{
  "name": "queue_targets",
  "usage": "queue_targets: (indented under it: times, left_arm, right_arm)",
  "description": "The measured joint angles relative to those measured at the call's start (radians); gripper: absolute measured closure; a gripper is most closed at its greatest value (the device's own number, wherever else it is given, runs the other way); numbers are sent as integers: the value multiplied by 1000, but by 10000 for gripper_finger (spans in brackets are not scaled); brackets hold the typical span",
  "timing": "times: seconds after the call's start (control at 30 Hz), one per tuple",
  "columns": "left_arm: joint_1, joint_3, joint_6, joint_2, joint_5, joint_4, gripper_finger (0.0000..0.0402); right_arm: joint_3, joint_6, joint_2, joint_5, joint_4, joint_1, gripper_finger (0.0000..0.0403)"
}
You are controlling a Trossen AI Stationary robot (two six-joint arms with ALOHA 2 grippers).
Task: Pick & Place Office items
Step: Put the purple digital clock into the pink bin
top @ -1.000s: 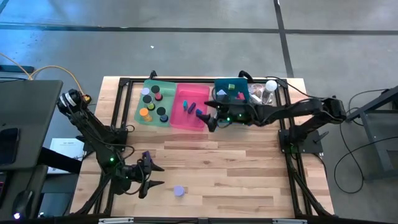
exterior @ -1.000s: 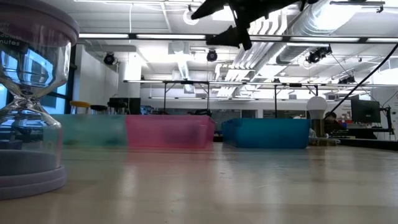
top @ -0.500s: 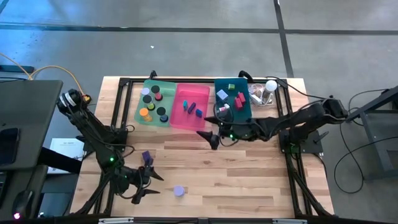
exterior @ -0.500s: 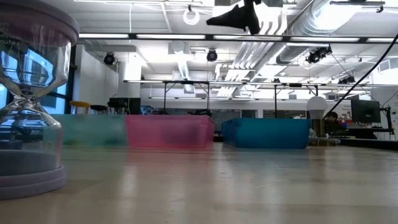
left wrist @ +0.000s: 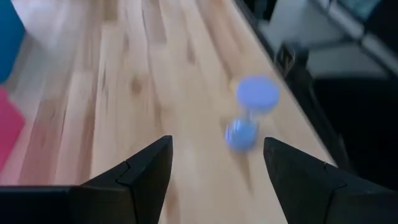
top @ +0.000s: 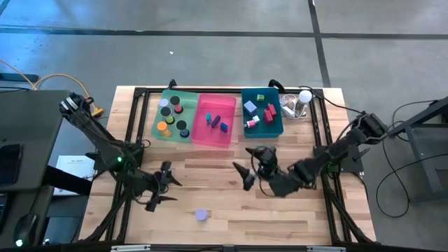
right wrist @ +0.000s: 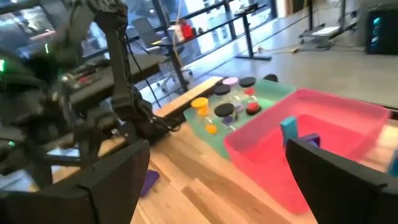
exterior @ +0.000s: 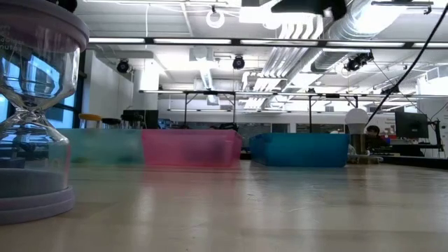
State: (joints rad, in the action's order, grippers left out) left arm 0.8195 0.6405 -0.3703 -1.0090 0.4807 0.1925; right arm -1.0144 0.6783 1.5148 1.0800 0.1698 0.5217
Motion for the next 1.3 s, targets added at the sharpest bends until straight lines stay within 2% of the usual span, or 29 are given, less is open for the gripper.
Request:
queue_targets:
  times: [0.07, 0.17, 0.3, 0.43, 0.57, 0.67, 1.0, 1.2, 1.3]
  left_arm:
    - [-25, 33, -3, 45, -66, 149, 155]
    - [-47, 95, -13, 67, -140, 369, 155]
    - [-64, 168, -52, 59, -186, 628, 155]
    - [-72, 176, -51, 55, -202, 757, 155]
    - [-58, 176, -13, 28, -220, 876, 155]
    - [-56, 176, 65, -2, -270, 894, 155]
    - [-124, 176, 162, -138, -281, 872, 155]
    - [-212, 176, 409, -213, -405, 854, 155]
    - [-244, 175, 480, -235, -398, 856, 155]
  right_arm:
    - [1, 22, 30, 46, 8, 33, 37]
    - [0, 48, 74, 51, 2, 54, 37]
    - [0, 107, 125, 40, 5, 54, 37]
    - [0, 165, 153, -6, 8, 52, 37]
    - [0, 227, 163, -102, 7, 54, 37]
    - [0, 263, 163, -154, 7, 64, 37]
    - [0, 268, 163, -121, 21, 107, 37]
    - [0, 267, 187, -118, 45, 107, 37]
    - [0, 268, 206, -133, 61, 106, 37]
